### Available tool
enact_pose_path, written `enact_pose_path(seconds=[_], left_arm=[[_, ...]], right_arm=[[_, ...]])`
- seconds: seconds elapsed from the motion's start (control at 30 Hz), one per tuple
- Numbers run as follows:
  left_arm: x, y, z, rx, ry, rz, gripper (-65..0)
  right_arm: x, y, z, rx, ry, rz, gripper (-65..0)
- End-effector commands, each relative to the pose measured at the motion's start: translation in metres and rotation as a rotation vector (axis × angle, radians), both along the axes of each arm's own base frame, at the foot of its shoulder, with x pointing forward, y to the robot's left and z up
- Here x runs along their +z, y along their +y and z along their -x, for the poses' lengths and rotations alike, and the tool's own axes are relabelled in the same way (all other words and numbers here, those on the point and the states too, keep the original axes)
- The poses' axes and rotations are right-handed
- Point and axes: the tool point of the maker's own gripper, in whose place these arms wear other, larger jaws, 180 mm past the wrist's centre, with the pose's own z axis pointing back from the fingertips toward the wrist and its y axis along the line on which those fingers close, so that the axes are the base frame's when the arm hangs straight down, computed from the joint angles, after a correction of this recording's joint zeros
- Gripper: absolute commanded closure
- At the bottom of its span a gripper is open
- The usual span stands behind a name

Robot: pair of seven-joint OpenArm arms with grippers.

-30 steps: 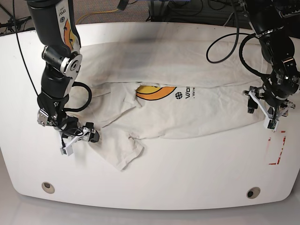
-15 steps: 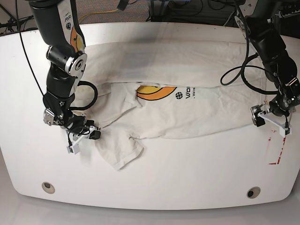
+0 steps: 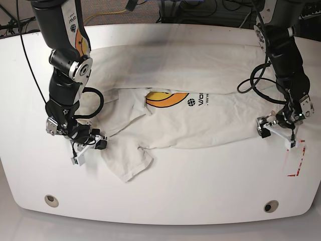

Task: Fold the T-shirt properly
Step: 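Grasp the hem edge of the shirt with both grippers, then fold the hem edge over the shirt with both grippers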

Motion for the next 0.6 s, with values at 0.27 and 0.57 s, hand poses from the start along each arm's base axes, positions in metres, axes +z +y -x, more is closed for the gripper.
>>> enact_pose_path(seconds=[0.27,0.57], left_arm=[[0.034,0.002,-0.033,-0.003,-0.205,-0.050,-17.1],[0.056,-0.002,-0.043,-0.057,-0.285,-0.068,0.0]], right_arm=[[0.044,-0.003,-0.034,0.036,-0.097,0.049,0.0],[0.081,-0.024,-0.041,0.067,-0.130,0.200,0.0]])
